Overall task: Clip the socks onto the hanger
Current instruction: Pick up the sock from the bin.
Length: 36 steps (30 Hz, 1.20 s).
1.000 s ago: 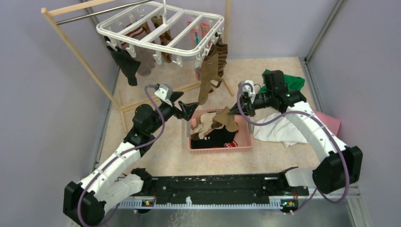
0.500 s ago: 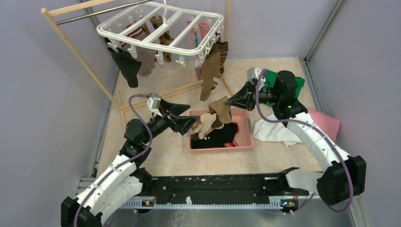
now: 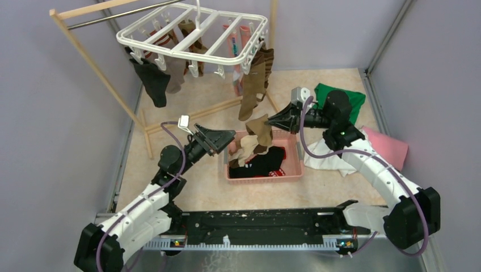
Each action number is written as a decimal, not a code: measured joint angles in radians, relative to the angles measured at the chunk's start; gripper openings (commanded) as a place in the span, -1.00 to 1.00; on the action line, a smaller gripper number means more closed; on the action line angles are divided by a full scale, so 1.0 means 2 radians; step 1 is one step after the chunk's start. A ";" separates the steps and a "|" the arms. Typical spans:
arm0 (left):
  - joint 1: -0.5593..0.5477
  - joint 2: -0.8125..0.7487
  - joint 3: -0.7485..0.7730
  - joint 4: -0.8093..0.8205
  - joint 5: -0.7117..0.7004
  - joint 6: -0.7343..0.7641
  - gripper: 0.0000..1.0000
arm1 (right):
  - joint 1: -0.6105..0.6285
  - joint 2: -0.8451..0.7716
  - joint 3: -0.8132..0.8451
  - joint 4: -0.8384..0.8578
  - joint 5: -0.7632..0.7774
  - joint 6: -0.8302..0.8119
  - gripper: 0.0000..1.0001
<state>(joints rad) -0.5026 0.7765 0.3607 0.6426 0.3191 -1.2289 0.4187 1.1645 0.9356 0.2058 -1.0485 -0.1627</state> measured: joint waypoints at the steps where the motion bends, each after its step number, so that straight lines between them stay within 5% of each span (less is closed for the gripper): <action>1: 0.000 0.006 -0.005 0.001 -0.002 -0.024 0.97 | 0.002 0.000 0.000 0.006 0.005 0.000 -1.00; 18: -0.024 0.121 0.065 -0.001 -0.023 -0.265 0.91 | 0.045 0.006 -0.016 0.053 0.040 -0.031 -1.00; 29: -0.031 0.165 0.094 0.027 -0.027 -0.289 -0.95 | 0.070 0.000 -0.024 0.035 0.045 -0.082 -1.00; 32: -0.031 0.165 0.086 0.056 -0.034 -0.265 -1.00 | 0.071 -0.013 -0.036 0.019 0.050 -0.093 -0.99; 36: -0.021 0.149 0.077 0.066 -0.028 -0.171 -1.00 | 0.071 -0.032 -0.050 0.001 0.057 -0.090 -0.34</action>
<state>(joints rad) -0.5446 1.0744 0.5144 0.7746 0.2634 -1.5703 0.5606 1.1004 0.8349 0.2085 -0.9344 -0.3428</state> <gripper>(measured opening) 0.016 0.120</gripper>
